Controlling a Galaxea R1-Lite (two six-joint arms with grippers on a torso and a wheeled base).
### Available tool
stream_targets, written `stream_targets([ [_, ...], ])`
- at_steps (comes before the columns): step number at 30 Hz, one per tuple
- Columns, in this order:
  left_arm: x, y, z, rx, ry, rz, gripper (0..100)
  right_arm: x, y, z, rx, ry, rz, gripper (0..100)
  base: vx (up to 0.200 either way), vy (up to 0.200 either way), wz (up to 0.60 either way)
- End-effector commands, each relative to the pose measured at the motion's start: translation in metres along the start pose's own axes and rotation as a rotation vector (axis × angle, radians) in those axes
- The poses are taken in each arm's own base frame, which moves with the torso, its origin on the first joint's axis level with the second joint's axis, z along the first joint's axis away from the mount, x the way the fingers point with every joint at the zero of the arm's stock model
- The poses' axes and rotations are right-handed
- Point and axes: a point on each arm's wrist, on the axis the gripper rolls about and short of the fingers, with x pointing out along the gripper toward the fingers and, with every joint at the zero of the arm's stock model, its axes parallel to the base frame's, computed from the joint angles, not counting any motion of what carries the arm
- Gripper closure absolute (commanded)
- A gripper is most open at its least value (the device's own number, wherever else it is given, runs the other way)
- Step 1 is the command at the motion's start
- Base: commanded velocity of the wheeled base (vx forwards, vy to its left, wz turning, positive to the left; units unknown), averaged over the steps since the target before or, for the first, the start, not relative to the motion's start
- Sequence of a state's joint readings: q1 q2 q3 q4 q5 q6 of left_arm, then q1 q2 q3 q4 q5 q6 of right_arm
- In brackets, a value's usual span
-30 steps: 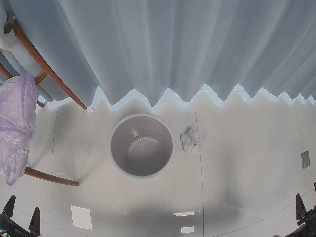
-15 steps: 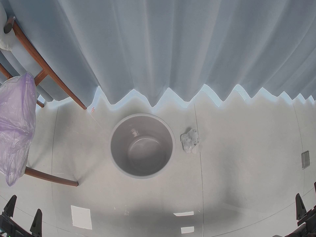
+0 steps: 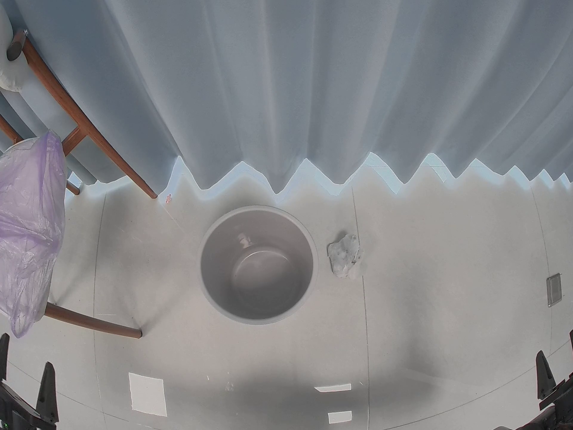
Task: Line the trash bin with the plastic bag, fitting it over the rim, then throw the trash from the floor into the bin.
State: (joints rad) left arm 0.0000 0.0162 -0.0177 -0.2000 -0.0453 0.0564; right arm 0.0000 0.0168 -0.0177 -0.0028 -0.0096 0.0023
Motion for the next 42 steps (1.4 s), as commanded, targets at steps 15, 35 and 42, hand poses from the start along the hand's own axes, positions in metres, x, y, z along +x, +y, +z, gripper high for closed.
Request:
stream_targets([
  [15,-0.002,0.004,0.041,0.127,-0.009,0.027,0,0.000,0.000,-0.005,0.001,0.001,0.000,0,0.000,0.000,0.00],
  [35,0.015,0.006,0.059,0.163,0.088,-0.047,0,0.000,0.000,-0.005,0.001,0.001,-0.001,0,0.000,0.000,0.00],
  [42,0.031,0.007,0.074,0.166,0.128,-0.058,0,0.000,0.000,-0.005,0.001,0.001,0.000,0,0.000,0.000,0.00],
])
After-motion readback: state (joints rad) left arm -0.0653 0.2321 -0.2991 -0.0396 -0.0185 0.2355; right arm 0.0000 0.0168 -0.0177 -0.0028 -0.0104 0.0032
